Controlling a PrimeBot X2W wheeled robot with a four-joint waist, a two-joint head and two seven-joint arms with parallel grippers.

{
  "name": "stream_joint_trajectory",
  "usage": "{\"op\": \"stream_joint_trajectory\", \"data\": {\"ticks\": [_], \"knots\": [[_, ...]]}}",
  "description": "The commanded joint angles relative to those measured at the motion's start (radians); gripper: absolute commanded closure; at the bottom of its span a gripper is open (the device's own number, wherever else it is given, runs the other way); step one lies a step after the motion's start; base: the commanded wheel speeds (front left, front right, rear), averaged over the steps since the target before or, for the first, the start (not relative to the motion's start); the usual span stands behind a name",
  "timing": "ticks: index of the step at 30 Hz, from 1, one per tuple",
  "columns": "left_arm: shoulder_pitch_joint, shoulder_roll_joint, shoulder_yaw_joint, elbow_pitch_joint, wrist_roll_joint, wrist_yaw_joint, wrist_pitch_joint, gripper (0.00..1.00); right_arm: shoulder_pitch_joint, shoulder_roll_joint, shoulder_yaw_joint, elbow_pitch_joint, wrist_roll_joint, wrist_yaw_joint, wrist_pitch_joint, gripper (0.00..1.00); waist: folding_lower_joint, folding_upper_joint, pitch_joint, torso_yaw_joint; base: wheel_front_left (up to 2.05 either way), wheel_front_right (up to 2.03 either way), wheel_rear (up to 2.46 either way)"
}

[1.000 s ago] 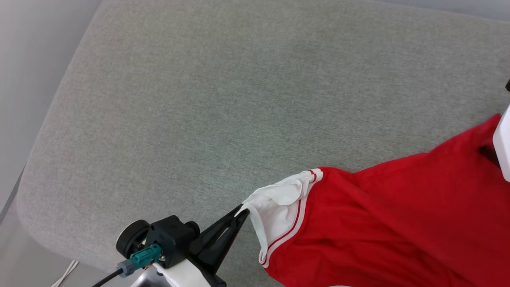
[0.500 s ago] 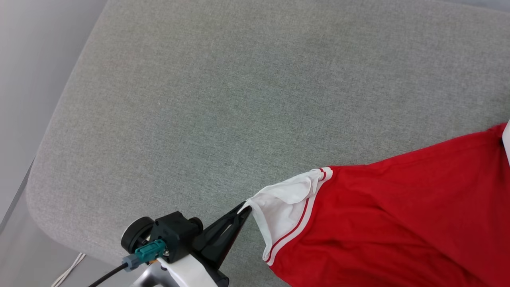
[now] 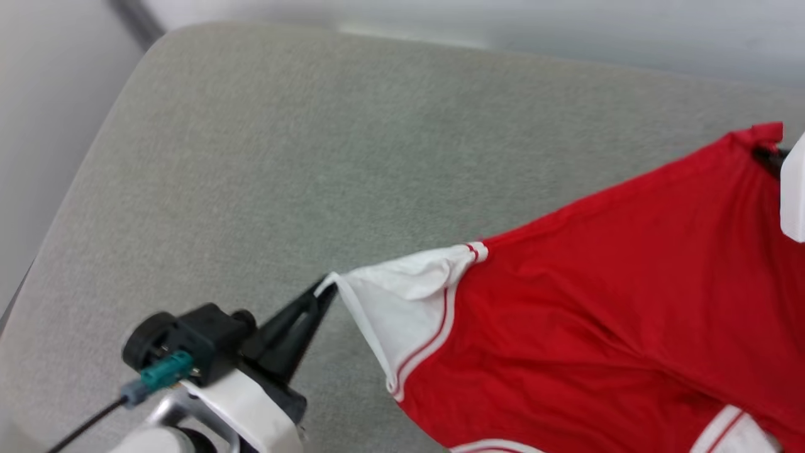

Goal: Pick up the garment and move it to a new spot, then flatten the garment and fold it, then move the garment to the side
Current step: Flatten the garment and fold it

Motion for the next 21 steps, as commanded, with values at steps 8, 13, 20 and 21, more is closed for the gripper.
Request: {"op": "stream_joint_trajectory", "data": {"ticks": [8, 13, 20, 21], "knots": [[-0.086, 0.094, 0.141, -0.076, -0.004, 0.038, -0.024, 1.0, -0.048, 0.017, -0.035, -0.116, 0.084, -0.001, -0.099, 1.0, -0.0001, 0.0, -0.147, -0.156, 0.0, 0.0, 0.0], [-0.127, 0.14, 0.218, -0.096, -0.015, 0.052, -0.035, 1.0, -0.054, 0.042, -0.044, -0.181, 0.103, -0.001, -0.124, 1.0, -0.0001, 0.0, -0.19, -0.214, 0.0, 0.0, 0.0], [-0.234, 0.205, 0.342, -0.111, -0.033, 0.056, -0.036, 1.0, -0.053, 0.079, -0.078, -0.295, 0.106, -0.001, -0.145, 1.0, -0.0001, 0.0, -0.232, -0.294, 0.0, 0.0, 0.0], [-0.251, 0.211, 0.357, -0.112, -0.036, 0.056, -0.034, 1.0, -0.052, 0.085, -0.083, -0.31, 0.104, -0.001, -0.145, 1.0, -0.0001, 0.0, -0.237, -0.303, 0.0, 0.0, 0.0]]}}
